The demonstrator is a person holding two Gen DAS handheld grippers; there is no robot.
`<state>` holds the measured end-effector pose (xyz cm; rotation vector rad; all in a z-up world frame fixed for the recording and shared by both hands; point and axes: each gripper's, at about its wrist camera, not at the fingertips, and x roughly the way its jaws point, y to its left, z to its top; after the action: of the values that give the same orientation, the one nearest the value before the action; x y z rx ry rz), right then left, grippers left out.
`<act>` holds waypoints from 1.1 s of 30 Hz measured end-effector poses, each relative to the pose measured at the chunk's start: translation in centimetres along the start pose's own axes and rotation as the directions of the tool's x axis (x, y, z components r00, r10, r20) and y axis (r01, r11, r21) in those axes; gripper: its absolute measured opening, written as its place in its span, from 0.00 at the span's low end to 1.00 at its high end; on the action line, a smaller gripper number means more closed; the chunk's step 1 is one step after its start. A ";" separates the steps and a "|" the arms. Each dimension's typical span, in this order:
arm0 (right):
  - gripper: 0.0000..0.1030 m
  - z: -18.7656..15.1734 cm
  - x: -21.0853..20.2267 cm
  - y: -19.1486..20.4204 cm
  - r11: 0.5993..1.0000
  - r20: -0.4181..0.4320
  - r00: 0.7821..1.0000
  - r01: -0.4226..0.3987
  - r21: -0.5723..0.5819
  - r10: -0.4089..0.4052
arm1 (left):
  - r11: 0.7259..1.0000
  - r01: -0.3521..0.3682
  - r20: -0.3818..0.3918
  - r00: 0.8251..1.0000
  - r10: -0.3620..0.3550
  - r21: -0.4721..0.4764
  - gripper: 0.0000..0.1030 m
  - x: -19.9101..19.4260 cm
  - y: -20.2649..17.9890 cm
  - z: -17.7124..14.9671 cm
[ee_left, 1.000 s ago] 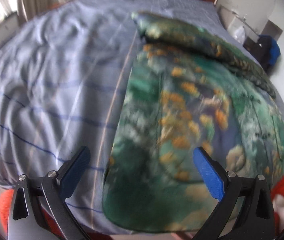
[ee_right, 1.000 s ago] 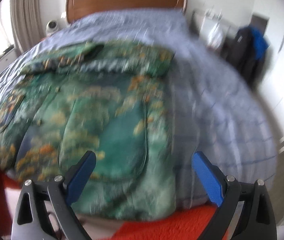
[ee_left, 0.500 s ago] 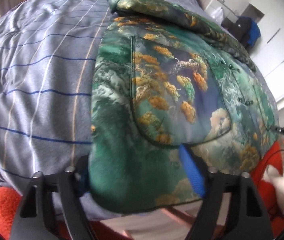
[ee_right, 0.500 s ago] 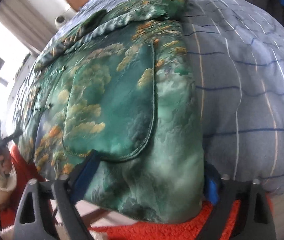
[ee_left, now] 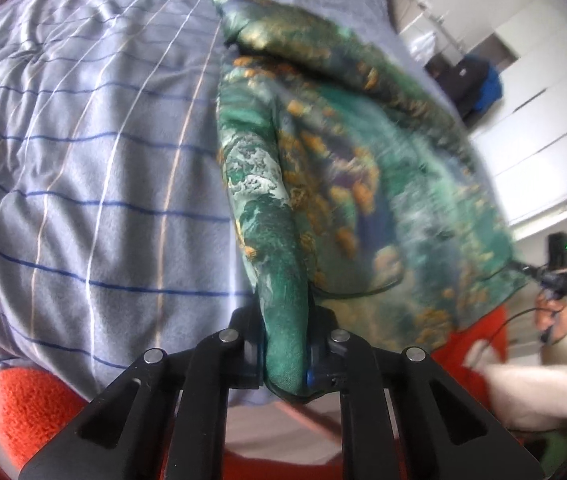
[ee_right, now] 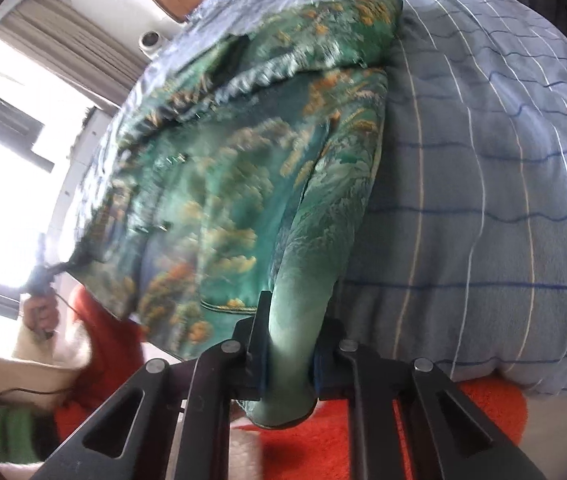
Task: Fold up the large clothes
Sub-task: 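Grasp the jacket hem with both tools and lift it, then fold the hem over toward the collar with both tools and release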
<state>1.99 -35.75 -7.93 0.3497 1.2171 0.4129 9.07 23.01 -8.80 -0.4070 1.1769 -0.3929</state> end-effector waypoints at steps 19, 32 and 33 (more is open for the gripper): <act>0.13 15.3 -5.3 -0.8 0.940 0.417 0.869 -0.330 0.091 0.265 | 0.975 0.213 0.364 0.915 -0.176 -0.064 0.09 -2.8 -5.1 21.2; 0.25 32.7 9.2 -9.3 0.916 0.357 0.933 -0.184 0.356 0.049 | 0.961 -0.029 0.130 0.989 0.067 -0.276 0.32 13.9 0.1 34.6; 0.39 32.7 9.8 -9.8 0.900 0.368 0.926 -0.226 0.374 0.080 | 0.962 0.032 0.150 0.989 0.010 -0.271 0.38 13.4 0.6 34.3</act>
<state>37.05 -40.88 -10.51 0.8542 0.9237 0.2141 45.83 20.32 -8.53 -0.6725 1.0840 -0.2044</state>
